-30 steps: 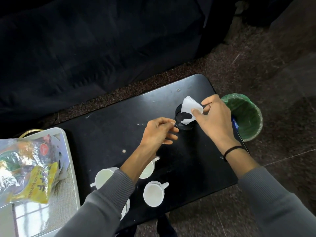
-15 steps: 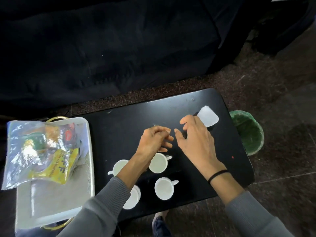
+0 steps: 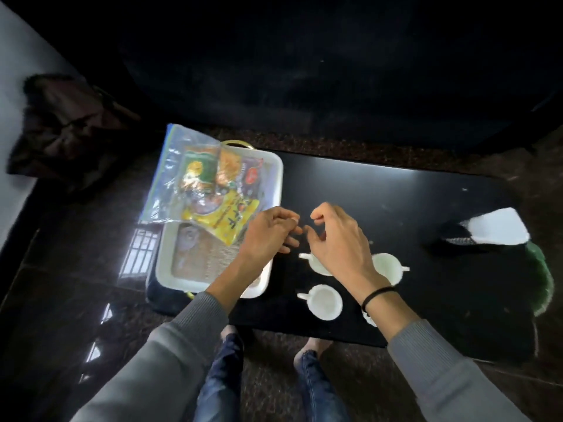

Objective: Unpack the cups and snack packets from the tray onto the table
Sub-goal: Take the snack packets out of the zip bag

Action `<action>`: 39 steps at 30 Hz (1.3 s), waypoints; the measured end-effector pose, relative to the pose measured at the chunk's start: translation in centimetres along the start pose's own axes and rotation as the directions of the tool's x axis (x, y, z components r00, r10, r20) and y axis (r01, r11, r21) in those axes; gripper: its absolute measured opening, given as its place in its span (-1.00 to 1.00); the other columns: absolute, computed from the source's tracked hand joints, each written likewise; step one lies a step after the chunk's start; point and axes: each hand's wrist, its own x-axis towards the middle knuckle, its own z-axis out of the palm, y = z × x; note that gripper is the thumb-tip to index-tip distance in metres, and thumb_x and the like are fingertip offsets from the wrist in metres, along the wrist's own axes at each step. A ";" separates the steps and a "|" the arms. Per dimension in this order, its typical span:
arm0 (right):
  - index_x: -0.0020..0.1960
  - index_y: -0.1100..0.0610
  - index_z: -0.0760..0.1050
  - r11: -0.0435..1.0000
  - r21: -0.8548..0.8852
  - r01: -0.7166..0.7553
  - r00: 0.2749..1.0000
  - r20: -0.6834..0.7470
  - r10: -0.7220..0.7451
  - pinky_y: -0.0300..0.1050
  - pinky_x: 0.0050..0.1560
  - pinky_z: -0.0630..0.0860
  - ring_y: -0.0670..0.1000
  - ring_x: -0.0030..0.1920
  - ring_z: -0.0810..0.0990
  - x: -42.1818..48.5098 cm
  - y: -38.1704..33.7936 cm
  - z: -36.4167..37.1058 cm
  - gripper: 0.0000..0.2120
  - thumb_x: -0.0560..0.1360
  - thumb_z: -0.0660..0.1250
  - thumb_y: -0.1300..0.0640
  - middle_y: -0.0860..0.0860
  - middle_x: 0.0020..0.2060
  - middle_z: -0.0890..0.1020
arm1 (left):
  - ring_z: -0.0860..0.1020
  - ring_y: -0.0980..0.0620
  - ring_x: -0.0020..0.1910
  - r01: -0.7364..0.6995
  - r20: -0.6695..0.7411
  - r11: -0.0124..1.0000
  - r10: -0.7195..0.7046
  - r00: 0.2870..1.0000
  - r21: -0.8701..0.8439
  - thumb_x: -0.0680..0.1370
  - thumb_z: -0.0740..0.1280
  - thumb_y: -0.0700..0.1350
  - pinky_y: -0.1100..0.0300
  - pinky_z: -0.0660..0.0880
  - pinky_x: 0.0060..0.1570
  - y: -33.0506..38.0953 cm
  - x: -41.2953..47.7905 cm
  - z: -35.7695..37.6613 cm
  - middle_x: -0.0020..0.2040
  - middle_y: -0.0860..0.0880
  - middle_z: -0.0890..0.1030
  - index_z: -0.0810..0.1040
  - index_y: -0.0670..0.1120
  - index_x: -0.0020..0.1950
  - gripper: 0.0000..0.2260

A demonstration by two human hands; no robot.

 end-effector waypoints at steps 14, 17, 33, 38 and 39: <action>0.08 0.09 0.44 0.990 0.042 0.133 0.980 0.142 -0.138 -0.05 -0.15 0.51 0.07 -0.01 0.61 6.2 -16.9 10.9 -0.86 0.61 0.33 0.05 0.01 0.06 0.60 | 0.57 -0.04 0.13 0.015 -0.355 0.921 0.135 0.925 0.390 0.55 0.38 -0.17 0.09 0.48 0.04 -5.2 3.2 -21.4 0.13 -0.06 0.63 0.66 -0.05 0.14 -0.82; 0.06 0.10 0.45 0.992 0.042 0.120 0.980 0.151 -0.126 0.01 -0.11 0.58 0.05 0.00 0.61 7.3 -18.0 12.3 -0.87 0.61 0.34 0.06 0.00 0.04 0.61 | 0.43 -0.16 0.31 0.064 -0.418 0.856 0.184 0.890 0.513 0.54 0.38 -0.16 -0.02 0.40 0.23 -5.9 5.1 -23.9 0.31 -0.14 0.51 0.52 -0.09 0.36 -0.62; 0.08 0.09 0.49 0.997 0.067 0.034 0.991 0.129 -0.043 0.03 -0.06 0.64 0.03 -0.01 0.64 8.8 -18.9 14.7 -0.88 0.60 0.36 0.07 -0.01 0.06 0.64 | 0.69 0.03 -0.11 0.067 -0.258 0.991 -0.034 0.966 0.118 0.50 0.49 -0.06 0.04 0.63 -0.09 -8.9 10.5 -29.3 -0.05 0.04 0.68 0.49 0.11 0.37 -0.54; 0.10 0.08 0.51 0.994 0.110 0.017 0.989 0.144 -0.033 0.03 -0.05 0.63 0.00 -0.04 0.66 8.3 -19.0 14.0 -0.87 0.60 0.36 0.07 -0.03 0.05 0.64 | 0.69 -0.13 -0.03 0.027 -0.240 0.995 -0.049 0.970 -0.093 0.48 0.50 -0.28 -0.02 0.66 -0.05 -8.5 9.0 -28.2 0.06 -0.12 0.67 0.53 -0.05 0.26 -0.61; 0.10 0.07 0.51 0.992 0.123 0.007 0.988 0.150 -0.026 0.04 -0.06 0.64 -0.01 -0.06 0.66 8.2 -19.0 13.9 -0.87 0.59 0.36 0.06 -0.04 0.04 0.64 | 0.68 -0.07 -0.08 0.001 -0.235 0.991 -0.033 0.971 -0.135 0.48 0.47 -0.35 0.07 0.66 -0.11 -8.3 8.6 -27.7 0.04 -0.13 0.66 0.53 -0.08 0.27 -0.59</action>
